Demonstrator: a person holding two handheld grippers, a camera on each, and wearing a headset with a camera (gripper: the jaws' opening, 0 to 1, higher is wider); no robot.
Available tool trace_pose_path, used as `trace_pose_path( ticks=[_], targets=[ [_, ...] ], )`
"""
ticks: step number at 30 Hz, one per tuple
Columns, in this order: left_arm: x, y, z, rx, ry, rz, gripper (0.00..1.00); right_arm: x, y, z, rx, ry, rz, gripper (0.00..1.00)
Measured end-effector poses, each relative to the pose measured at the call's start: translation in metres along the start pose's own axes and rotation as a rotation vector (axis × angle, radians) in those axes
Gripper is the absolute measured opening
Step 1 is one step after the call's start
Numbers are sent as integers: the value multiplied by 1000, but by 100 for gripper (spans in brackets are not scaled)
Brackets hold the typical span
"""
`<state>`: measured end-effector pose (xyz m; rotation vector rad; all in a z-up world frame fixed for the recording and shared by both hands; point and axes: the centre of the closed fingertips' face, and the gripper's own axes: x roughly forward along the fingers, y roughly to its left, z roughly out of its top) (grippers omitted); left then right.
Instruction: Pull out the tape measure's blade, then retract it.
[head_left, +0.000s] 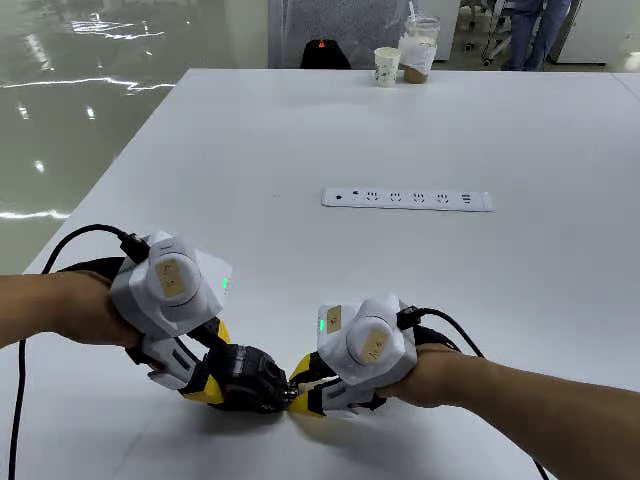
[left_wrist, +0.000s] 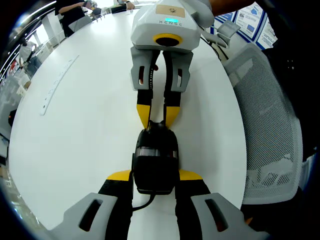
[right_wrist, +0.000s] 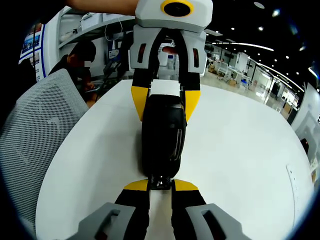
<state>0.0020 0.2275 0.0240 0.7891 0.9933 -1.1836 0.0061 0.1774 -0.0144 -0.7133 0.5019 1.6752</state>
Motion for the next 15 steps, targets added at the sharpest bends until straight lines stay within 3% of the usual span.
trace_pose_path(
  ticks=[9, 10, 11, 15],
  targets=[
    [1, 3, -2, -8, 7, -6, 24, 1, 2, 0, -17, -4, 1, 11],
    [3, 4, -1, -7, 1, 13, 25, 0, 2, 0, -22, 1, 2, 11],
    [3, -1, -5, -8, 18, -5, 25, 0, 2, 0, -33, 0, 4, 11],
    [5, -4, -3, -10, 11, -6, 25, 0, 1, 0, -46, 6, 5, 10]
  ],
)
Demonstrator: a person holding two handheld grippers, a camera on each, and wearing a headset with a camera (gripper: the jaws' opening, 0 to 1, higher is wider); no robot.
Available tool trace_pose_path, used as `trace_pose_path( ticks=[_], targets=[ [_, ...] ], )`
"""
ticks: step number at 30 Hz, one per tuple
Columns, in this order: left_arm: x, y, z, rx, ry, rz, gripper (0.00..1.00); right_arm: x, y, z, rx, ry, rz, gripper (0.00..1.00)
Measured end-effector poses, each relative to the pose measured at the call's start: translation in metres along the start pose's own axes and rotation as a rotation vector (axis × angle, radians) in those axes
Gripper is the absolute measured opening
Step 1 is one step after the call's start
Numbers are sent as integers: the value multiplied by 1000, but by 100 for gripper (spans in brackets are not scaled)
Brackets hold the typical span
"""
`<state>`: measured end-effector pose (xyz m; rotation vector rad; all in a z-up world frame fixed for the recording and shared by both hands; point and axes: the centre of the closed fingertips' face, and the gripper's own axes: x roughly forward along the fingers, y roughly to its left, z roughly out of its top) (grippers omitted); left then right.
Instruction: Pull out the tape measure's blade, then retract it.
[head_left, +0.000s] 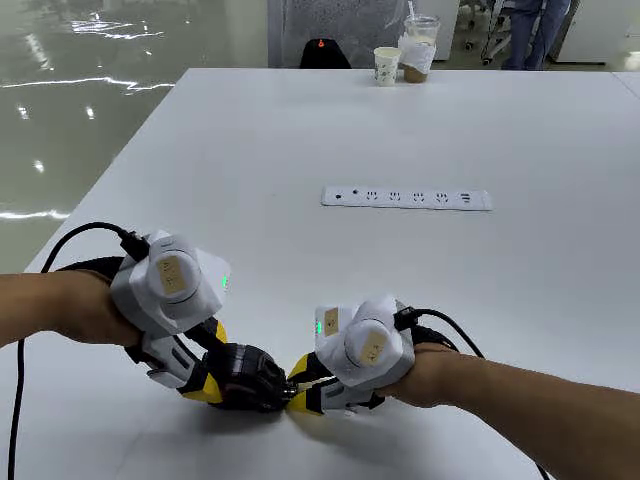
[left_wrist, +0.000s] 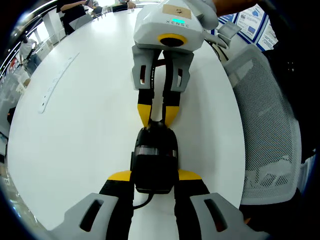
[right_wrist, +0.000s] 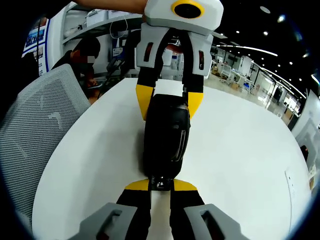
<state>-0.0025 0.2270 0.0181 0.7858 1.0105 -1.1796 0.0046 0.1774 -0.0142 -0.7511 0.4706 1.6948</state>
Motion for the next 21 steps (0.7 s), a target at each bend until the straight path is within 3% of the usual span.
trace_pose_path(
  ticks=[5, 21],
  targets=[
    [0, -5, 3, -2, -3, -2, 24, -1, 0, 0, -7, 4, 1, 10],
    [-1, -1, 4, -1, 4, -14, 24, -8, 0, -7, -18, 22, 2, 9]
  ],
)
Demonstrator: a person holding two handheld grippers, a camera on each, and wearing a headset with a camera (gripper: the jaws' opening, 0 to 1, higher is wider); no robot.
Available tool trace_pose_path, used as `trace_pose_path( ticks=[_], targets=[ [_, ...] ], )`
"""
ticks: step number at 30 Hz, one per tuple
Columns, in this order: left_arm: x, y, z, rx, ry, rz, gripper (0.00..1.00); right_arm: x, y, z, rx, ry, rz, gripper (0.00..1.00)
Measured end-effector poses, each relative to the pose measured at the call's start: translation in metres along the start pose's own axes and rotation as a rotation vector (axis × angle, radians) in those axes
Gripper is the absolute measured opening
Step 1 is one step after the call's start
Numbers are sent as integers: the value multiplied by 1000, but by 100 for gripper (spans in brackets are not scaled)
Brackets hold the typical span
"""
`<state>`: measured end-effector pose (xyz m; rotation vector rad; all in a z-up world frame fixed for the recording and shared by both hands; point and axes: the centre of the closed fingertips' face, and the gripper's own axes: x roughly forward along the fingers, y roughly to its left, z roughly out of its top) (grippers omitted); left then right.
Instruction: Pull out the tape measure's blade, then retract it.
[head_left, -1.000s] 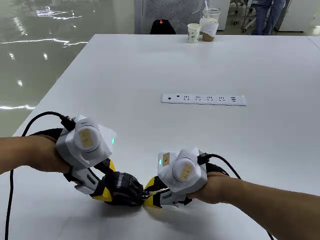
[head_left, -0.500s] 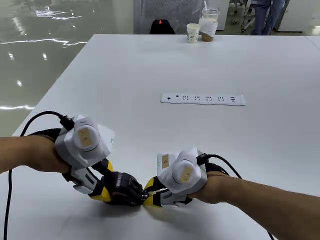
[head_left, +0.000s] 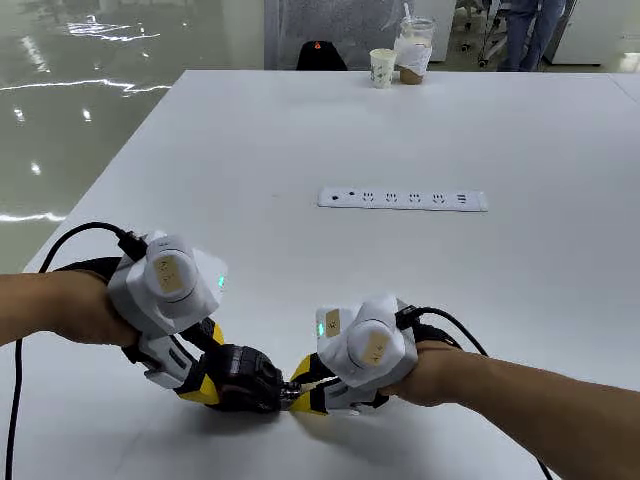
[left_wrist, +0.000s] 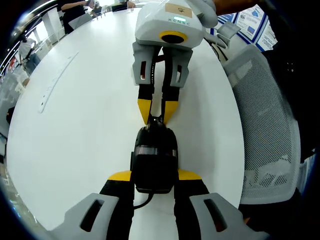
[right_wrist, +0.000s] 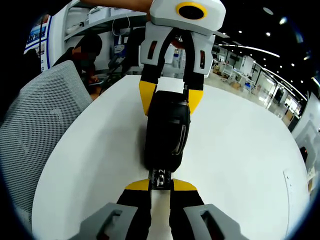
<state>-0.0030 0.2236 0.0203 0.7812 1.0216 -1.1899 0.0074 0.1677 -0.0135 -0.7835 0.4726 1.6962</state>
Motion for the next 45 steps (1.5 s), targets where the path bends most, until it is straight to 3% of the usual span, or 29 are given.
trace_pose_path(
  ticks=[26, 45],
  targets=[
    [-2, 7, -2, -12, -1, -4, 24, -25, 5, -25, 4, 40, 4, 10],
    [-5, 3, -1, -17, 2, -8, 24, -45, 10, -41, 14, 55, -2, 10]
  ],
)
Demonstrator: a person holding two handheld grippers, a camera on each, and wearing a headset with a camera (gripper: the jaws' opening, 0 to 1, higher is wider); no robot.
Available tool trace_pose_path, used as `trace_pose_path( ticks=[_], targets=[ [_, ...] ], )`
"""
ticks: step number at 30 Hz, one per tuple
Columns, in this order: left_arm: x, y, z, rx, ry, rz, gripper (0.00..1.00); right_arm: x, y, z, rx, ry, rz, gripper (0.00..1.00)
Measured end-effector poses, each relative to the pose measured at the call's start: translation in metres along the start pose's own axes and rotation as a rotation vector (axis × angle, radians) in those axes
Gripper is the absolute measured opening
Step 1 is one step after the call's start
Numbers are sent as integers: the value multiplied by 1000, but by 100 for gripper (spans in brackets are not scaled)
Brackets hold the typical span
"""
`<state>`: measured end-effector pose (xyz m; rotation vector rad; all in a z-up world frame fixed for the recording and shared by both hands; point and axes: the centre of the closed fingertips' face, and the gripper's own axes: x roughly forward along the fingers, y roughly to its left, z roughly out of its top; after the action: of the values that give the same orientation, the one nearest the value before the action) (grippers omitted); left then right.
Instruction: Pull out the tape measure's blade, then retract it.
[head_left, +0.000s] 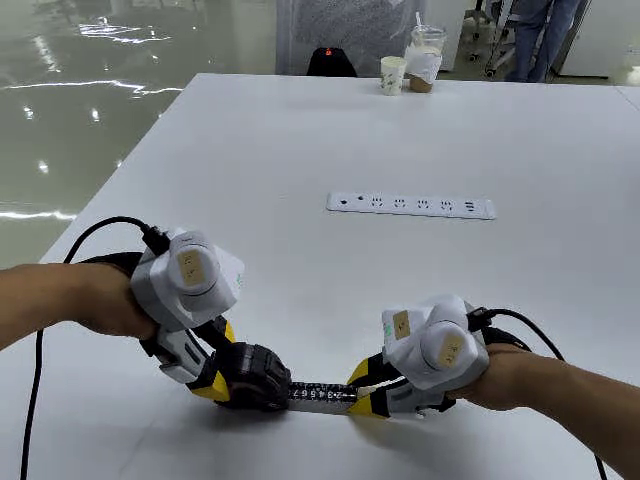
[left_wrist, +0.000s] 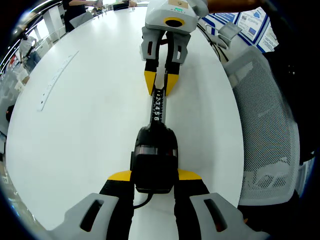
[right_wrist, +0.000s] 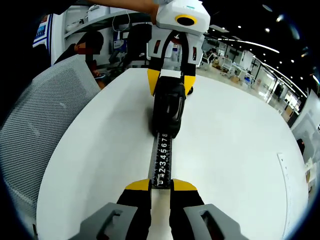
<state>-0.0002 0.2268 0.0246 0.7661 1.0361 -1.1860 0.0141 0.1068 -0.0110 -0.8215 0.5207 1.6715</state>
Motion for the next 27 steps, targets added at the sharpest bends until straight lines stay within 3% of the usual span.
trace_pose_path(
  ticks=[27],
  targets=[
    [2, 1, 1, -18, 0, -3, 24, -43, 6, -45, 35, 45, -17, 10]
  ],
)
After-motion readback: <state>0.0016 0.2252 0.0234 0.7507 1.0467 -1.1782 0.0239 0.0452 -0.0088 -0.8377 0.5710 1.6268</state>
